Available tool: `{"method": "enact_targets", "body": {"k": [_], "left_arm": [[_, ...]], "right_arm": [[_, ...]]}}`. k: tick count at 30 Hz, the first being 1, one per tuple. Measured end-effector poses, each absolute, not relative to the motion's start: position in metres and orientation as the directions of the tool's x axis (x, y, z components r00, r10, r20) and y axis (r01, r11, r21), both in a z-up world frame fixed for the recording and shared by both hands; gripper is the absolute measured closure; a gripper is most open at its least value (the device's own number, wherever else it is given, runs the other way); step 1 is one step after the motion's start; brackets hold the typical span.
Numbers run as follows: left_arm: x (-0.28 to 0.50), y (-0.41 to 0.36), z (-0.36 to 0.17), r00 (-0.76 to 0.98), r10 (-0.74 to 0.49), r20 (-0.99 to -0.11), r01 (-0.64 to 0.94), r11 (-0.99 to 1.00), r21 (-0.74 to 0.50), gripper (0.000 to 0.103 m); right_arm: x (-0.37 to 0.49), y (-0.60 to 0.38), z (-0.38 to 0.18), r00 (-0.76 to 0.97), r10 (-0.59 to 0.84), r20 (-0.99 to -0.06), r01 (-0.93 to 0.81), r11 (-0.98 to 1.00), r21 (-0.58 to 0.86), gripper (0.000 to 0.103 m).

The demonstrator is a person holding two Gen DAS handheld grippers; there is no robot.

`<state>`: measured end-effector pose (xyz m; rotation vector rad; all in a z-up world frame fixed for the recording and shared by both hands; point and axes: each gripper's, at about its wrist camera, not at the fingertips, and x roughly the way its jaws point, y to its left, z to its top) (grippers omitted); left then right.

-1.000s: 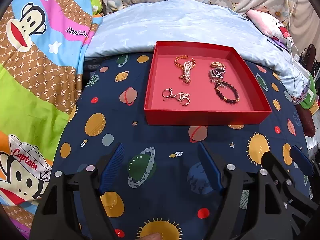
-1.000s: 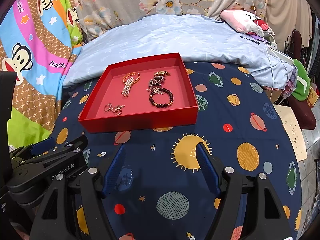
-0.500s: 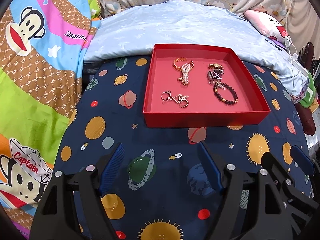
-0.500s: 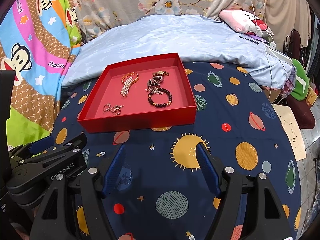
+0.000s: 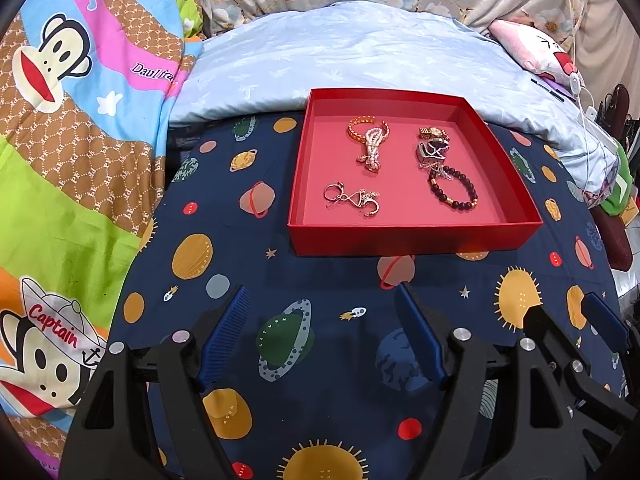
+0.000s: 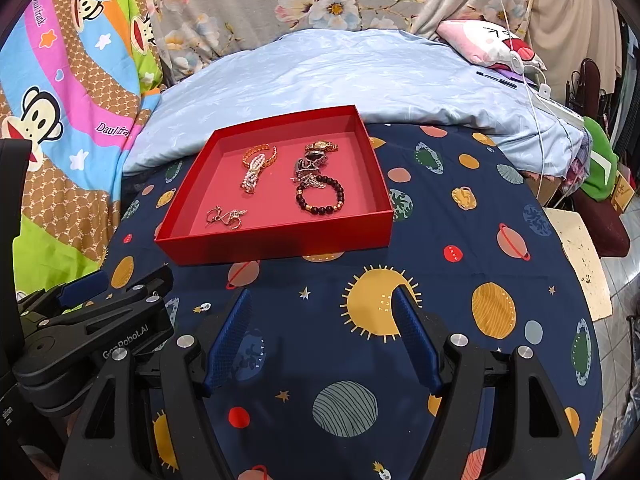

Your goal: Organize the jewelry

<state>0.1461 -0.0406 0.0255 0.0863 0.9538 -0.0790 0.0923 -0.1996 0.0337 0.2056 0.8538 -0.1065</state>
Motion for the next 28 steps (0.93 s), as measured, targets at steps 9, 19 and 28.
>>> {"method": "enact_targets", "body": {"k": [9,19,28], "left_arm": [[0.1457,-0.0400,0.0244,0.574,-0.036,-0.818,0.107,0.994,0.031,0.030],[0.1446,-0.0406,0.0248,0.572,-0.037,-0.819,0.108,0.994,0.030,0.031],[0.1447,-0.0403,0.0233,0.567,-0.042,-0.822,0.112,0.993,0.027,0.031]], "right_arm": [[0.0921,-0.1996,0.0334,0.653,-0.011,-0.757,0.177,0.974,0.139,0.032],[0.0903,-0.1992,0.0324,0.653,-0.008,-0.757,0.183,0.972,0.147,0.032],[0.0882,-0.1999,0.0309,0.648,-0.005,-0.761,0.192,0.969,0.158,0.032]]}}
